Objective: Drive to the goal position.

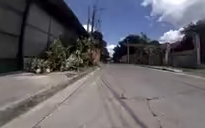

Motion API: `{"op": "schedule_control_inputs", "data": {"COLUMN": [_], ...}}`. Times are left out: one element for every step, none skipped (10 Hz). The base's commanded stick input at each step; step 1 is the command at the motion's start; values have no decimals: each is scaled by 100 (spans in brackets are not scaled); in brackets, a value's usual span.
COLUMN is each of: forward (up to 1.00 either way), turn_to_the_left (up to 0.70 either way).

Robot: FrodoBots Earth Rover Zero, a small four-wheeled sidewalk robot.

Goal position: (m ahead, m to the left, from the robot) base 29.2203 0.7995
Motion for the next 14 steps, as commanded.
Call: {"op": "schedule_control_inputs", "data": {"forward": [70, 70, 70, 70, 70, 70, 70, 70, 70, 70, 70, 70, 70, 70], "turn_to_the_left": [0, 0, 0, 0, 0, 0, -4, -11, -18, -26, -33, -35, -32, -27]}}
